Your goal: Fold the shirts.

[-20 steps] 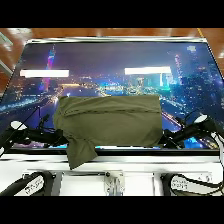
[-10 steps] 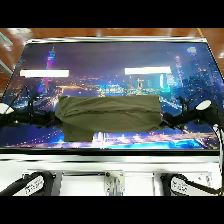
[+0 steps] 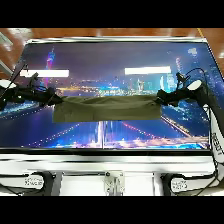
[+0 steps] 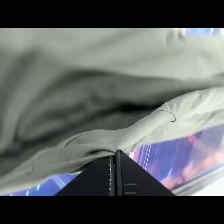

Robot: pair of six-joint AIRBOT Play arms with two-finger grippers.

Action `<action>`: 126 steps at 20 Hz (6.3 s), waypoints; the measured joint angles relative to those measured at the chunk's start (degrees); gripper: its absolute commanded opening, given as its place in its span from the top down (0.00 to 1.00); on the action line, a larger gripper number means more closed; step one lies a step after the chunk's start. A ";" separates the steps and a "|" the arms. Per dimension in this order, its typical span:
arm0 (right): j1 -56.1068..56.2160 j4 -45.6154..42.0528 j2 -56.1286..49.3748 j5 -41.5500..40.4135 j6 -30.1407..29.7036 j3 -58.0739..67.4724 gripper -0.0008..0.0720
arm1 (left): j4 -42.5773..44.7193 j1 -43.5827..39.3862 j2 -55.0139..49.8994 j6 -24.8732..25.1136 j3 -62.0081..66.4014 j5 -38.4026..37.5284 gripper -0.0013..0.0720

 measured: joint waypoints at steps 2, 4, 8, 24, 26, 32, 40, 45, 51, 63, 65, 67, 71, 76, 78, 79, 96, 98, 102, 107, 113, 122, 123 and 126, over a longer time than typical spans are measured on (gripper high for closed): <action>0.39 0.00 -2.82 -1.27 0.74 2.01 0.89 | -0.33 0.00 -4.50 -1.27 3.98 0.00 0.93; 0.50 -0.33 -4.87 -2.34 1.33 3.10 0.89 | -0.42 0.00 -8.20 -2.19 6.51 0.00 0.92; 0.66 -1.16 -6.91 -3.15 2.12 3.96 0.18 | -0.72 -0.17 -12.85 -4.17 8.63 -0.74 0.42; -7.19 8.39 -11.28 5.40 -1.14 4.26 0.04 | -1.03 1.62 -10.19 -4.98 12.26 -11.89 0.44; -6.40 11.17 -12.72 5.97 -1.73 4.35 0.05 | -1.07 0.81 -9.79 -4.96 12.26 -12.11 0.44; -3.48 12.04 -15.02 4.94 -2.67 4.22 0.89 | -1.05 -2.01 -9.46 -4.92 12.26 -12.20 0.71; -4.20 12.20 0.76 7.34 -5.99 4.24 0.89 | -2.47 -12.11 -9.97 -4.37 12.26 -5.09 0.93; -4.50 9.01 14.40 15.32 -2.27 4.24 0.89 | -7.21 -26.23 -12.04 -4.28 12.26 4.81 0.93; -4.59 3.85 28.02 21.59 4.61 4.24 0.89 | -14.14 -41.94 -16.59 -4.72 12.28 19.74 0.93; -2.82 2.82 34.97 22.73 10.73 4.24 0.89 | -28.55 -45.20 -18.97 3.93 12.68 29.46 0.93; 0.26 3.89 33.05 19.12 10.97 4.24 0.89 | -22.01 -39.36 -14.10 2.23 12.68 28.26 0.93; 5.46 5.38 29.73 13.86 10.95 4.24 0.89 | -14.43 -32.39 -7.76 -0.28 12.68 26.05 0.93; 20.13 11.28 18.62 -0.85 9.99 4.24 0.89 | -5.03 -16.31 6.91 -3.50 12.68 22.14 0.93; 35.28 26.73 2.25 -18.12 5.60 4.24 0.89 | -1.75 0.48 23.32 -4.66 12.74 14.69 0.93; 38.51 35.26 -2.75 -22.10 1.86 4.24 0.89 | -0.79 4.83 27.82 -4.68 12.72 10.99 0.93; 39.60 39.69 -4.85 -23.50 -0.28 4.24 0.88 | -0.33 6.38 29.51 -4.68 12.72 9.46 0.93; 21.79 18.60 -1.68 1.79 1.31 4.24 0.05 | 1.22 10.38 34.38 -4.26 10.43 1.44 0.93; 17.29 7.54 -0.90 8.02 5.18 3.34 0.05 | 1.22 10.34 34.38 -4.26 10.43 1.40 0.93; 13.25 2.36 -1.86 10.45 6.78 -0.98 0.05 | 1.22 10.34 34.38 -4.26 10.43 1.40 0.93; 13.75 11.30 -6.99 6.38 1.77 -2.97 0.06 | 1.22 10.34 34.38 -4.37 10.43 1.40 0.93; 13.97 24.04 -10.78 3.67 -4.46 -3.10 0.89 | 1.22 10.34 34.38 -4.46 10.43 1.40 0.93; 4.70 21.77 0.92 20.09 -0.17 20.00 0.89 | 1.20 8.81 34.07 -4.52 10.43 1.40 0.93; 2.80 19.45 2.40 22.67 2.78 24.55 0.89 | 1.22 8.17 33.92 -4.52 10.43 1.40 0.93; -2.93 13.64 4.66 31.52 9.68 35.36 0.89 | 1.20 5.88 33.33 -4.52 10.40 1.40 0.93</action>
